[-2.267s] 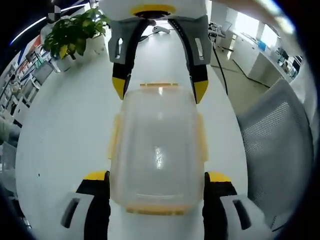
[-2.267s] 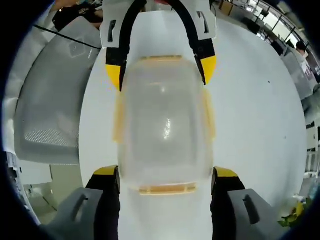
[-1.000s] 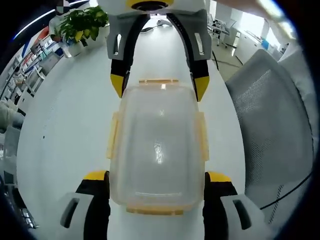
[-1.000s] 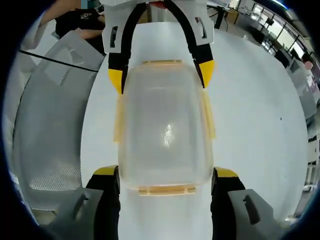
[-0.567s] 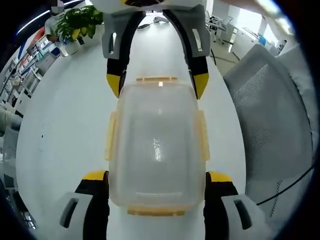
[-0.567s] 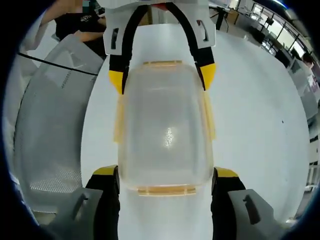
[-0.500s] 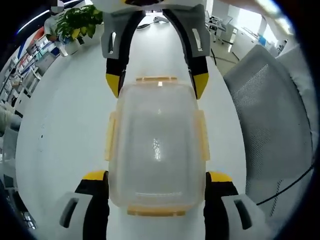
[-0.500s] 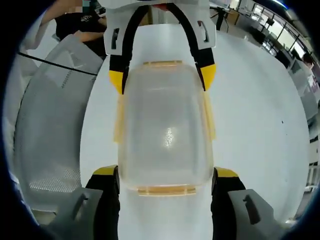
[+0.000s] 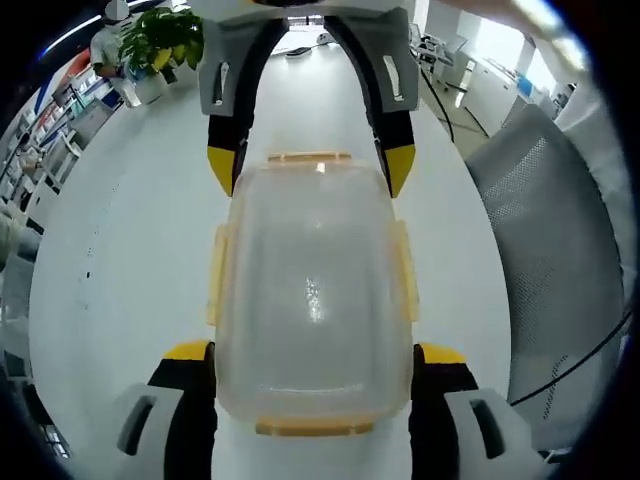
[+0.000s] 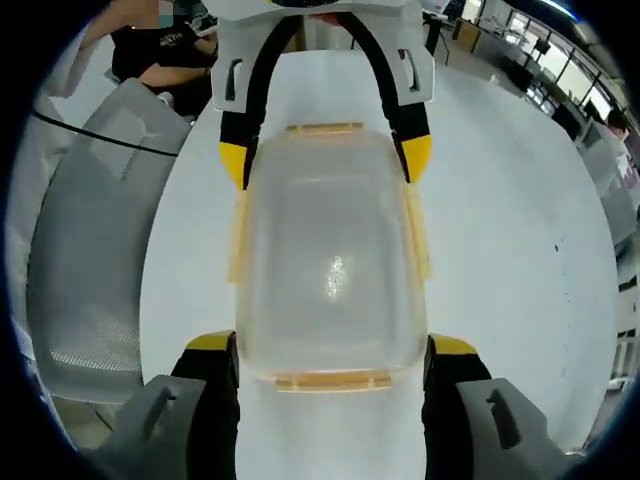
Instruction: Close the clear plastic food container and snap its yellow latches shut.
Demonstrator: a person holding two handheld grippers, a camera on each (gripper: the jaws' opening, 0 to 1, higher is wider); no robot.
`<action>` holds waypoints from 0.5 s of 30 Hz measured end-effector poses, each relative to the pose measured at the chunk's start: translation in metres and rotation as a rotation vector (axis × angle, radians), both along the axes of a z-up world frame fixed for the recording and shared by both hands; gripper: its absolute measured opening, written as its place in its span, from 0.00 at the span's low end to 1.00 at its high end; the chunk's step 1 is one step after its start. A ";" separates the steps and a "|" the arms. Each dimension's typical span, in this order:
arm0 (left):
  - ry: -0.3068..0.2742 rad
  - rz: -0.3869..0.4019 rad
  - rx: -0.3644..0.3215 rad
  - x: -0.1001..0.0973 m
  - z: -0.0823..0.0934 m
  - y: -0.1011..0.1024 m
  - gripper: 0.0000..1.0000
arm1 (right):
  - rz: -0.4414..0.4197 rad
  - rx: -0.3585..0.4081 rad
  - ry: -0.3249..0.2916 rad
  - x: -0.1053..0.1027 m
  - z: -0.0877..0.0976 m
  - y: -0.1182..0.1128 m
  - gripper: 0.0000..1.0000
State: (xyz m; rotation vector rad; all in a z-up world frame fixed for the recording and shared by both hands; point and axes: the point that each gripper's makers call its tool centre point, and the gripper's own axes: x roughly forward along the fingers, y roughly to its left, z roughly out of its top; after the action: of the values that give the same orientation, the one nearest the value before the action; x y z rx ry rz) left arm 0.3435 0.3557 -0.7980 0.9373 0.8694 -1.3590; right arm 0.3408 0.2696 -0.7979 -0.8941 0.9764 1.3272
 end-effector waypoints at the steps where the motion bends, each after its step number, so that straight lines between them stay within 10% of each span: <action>1: 0.000 -0.002 0.001 0.003 0.000 0.000 0.76 | -0.003 0.004 0.000 0.003 0.000 0.000 0.72; 15: 0.008 -0.014 0.010 0.028 -0.003 -0.005 0.78 | -0.031 0.028 0.018 0.024 0.000 -0.004 0.73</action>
State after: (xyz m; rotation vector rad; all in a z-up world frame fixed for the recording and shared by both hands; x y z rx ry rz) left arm 0.3711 0.3507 -0.8006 0.9486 0.8779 -1.3724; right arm 0.3651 0.2656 -0.7976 -0.8440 0.9804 1.3216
